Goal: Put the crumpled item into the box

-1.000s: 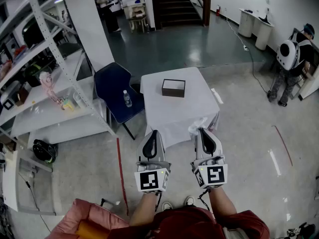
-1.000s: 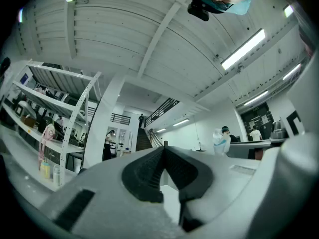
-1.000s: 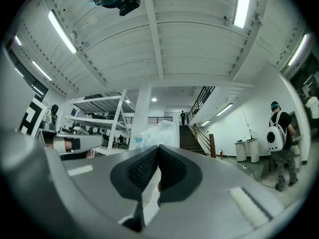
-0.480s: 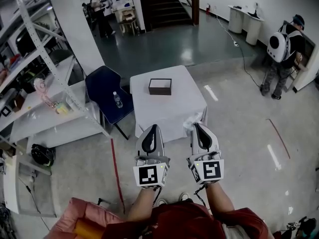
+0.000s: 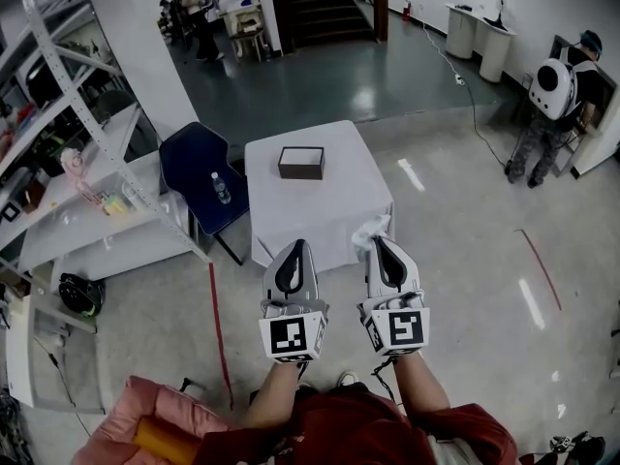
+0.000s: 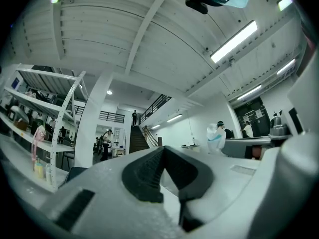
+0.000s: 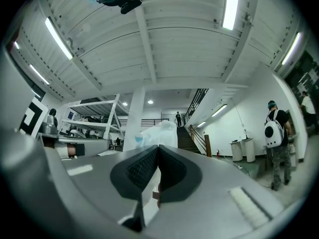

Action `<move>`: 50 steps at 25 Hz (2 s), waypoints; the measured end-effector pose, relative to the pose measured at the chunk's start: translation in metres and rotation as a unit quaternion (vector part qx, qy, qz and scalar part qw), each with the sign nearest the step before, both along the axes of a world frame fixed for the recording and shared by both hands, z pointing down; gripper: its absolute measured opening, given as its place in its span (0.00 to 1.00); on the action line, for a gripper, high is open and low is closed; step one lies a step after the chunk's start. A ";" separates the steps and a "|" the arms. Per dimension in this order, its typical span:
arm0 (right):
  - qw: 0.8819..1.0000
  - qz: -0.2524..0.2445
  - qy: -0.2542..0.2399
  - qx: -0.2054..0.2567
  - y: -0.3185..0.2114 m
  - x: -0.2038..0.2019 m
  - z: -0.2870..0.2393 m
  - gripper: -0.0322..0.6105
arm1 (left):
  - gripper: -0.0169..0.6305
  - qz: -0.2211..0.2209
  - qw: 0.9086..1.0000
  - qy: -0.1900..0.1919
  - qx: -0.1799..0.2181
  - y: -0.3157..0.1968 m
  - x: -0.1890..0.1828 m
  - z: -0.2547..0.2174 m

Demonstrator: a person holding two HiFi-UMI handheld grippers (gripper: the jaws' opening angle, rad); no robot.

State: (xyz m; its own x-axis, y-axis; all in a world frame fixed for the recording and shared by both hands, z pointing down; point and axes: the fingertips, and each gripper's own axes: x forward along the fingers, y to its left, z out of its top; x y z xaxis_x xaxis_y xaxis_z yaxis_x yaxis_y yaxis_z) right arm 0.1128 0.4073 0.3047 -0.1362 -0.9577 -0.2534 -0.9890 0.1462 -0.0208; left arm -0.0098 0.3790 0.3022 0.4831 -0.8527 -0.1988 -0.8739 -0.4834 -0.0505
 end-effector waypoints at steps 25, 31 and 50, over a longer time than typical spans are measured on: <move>1.000 -0.005 0.008 -0.022 -0.066 0.020 0.022 0.06 | 0.03 0.001 1.000 0.015 -0.021 -0.063 0.022 0.024; 0.999 -0.003 0.015 -0.029 -0.108 0.007 0.024 0.06 | 0.03 0.006 0.999 0.021 -0.029 -0.107 0.011 0.029; 0.998 -0.008 0.030 -0.055 -0.258 -0.056 0.027 0.06 | 0.03 0.006 0.999 0.027 -0.043 -0.255 -0.051 0.027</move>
State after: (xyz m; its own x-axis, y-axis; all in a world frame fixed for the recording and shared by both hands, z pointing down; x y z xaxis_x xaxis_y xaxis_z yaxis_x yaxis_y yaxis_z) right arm 0.0567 0.1489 0.3314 -0.1640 -0.9766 -0.1388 -0.9865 0.1626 0.0211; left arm -0.0607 0.1236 0.3297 0.4832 -0.8622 -0.1521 -0.8687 -0.4938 0.0391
